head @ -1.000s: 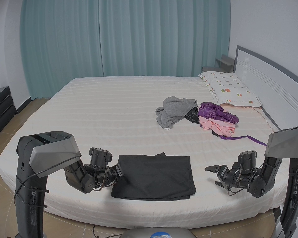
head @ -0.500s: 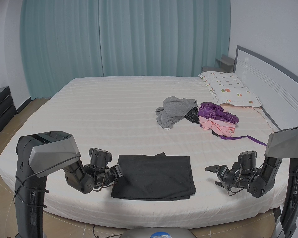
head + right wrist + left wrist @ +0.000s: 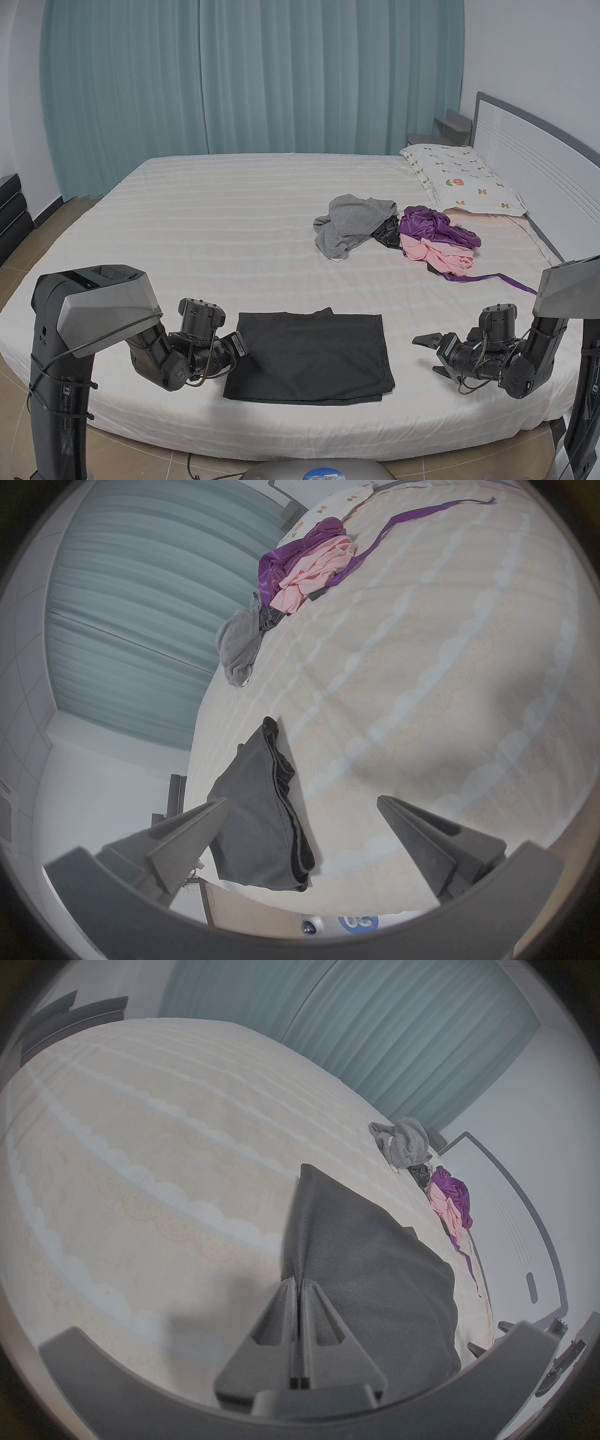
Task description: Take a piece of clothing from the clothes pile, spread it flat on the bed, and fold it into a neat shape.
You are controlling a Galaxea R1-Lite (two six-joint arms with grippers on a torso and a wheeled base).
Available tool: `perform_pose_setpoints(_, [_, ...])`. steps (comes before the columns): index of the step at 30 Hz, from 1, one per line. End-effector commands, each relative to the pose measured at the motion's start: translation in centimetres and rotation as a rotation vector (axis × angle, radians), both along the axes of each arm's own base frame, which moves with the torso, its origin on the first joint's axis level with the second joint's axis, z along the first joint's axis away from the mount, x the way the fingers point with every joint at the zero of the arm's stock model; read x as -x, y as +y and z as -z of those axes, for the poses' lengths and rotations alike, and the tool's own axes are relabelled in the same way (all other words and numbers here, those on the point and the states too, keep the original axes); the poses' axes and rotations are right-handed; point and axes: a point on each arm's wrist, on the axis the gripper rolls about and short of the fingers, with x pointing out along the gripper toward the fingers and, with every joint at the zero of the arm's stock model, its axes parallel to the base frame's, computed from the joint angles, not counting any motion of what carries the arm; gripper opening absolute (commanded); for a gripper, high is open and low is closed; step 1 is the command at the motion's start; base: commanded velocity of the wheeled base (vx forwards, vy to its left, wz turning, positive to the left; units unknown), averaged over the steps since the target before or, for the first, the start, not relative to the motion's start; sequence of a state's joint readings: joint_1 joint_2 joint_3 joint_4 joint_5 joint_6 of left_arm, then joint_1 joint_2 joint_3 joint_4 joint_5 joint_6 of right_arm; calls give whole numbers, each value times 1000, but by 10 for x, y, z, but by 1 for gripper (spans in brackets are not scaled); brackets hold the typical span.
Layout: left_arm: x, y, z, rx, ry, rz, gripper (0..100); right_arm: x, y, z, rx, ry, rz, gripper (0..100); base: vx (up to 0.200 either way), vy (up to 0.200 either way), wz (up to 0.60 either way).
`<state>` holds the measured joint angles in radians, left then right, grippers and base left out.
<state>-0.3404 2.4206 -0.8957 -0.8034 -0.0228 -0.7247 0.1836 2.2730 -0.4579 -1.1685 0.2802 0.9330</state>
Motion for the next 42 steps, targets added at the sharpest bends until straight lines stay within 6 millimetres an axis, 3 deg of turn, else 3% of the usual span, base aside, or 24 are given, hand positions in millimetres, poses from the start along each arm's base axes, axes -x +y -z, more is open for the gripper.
perform_pose_setpoints(1, [0, 0, -1, 1, -2, 0, 0, 0, 0, 0, 0, 2, -1, 100, 0, 0, 0])
perform_pose_setpoints(10, [-1, 1, -1, 15, 0, -28, 0, 0, 0, 0, 0, 2, -1, 100, 0, 0, 0])
perform_pose_setpoints(42, [9, 11, -9, 43, 5, -104, 0, 1, 1, 1, 2, 4, -3, 100, 0, 188, 0])
